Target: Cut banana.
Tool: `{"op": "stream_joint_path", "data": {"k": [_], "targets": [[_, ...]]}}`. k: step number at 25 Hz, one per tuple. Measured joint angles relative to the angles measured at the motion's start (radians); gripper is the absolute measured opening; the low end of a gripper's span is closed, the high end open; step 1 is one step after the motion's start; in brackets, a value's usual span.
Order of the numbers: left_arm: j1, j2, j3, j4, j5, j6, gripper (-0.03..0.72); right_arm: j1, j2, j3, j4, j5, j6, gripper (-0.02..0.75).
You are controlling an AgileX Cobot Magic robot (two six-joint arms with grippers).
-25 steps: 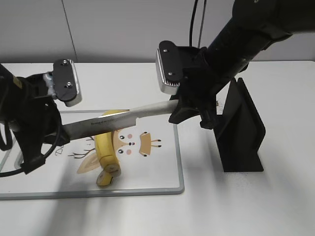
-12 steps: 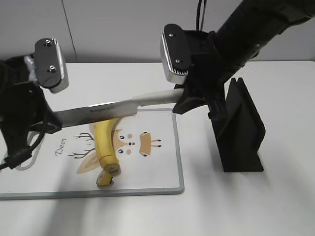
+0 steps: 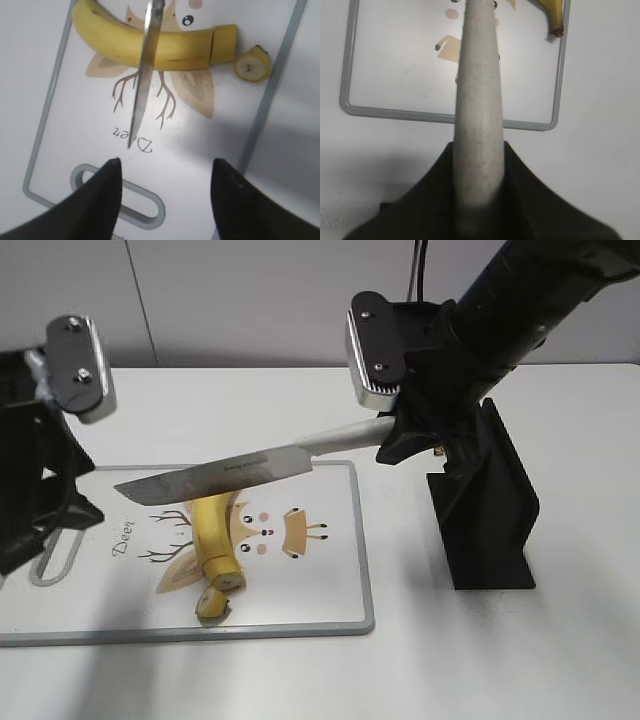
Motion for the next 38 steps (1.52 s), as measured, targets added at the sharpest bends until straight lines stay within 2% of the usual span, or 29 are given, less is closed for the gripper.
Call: {"op": "stream_joint_path", "data": {"k": [3,5,7,11,17,21,25,30,38], "targets": [[0.055,-0.036,-0.042,0.006,0.003,-0.068,0.569,0.0,-0.008,0.0,-0.005,0.004,0.007,0.162],[0.109,-0.057,-0.079,0.008,0.023,-0.149,0.57,0.0,-0.02,0.0,-0.006,0.008,0.038,0.162],[0.168,-0.074,-0.121,0.01,0.08,-0.281,0.57,-0.001,-0.039,0.0,-0.006,0.009,0.125,0.162],[0.256,-0.095,-0.195,0.041,0.263,-0.525,0.57,-0.001,-0.096,0.0,-0.015,0.02,0.418,0.162],[0.279,-0.152,-0.165,0.162,0.475,-0.731,0.57,-0.001,-0.177,0.0,-0.032,0.121,0.862,0.162],[0.28,-0.246,-0.076,0.162,0.468,-0.78,0.57,-0.001,-0.226,0.019,-0.032,0.17,1.043,0.162],[0.28,-0.389,0.03,0.143,0.44,-0.792,0.57,-0.001,-0.308,0.106,-0.069,0.113,1.206,0.162],[0.28,-0.577,0.123,0.139,0.411,-0.793,0.568,-0.001,-0.414,0.198,-0.174,0.016,1.453,0.162],[0.28,-0.872,0.241,0.139,0.369,-0.793,0.56,-0.001,-0.497,0.242,-0.394,0.001,1.813,0.162]]}}
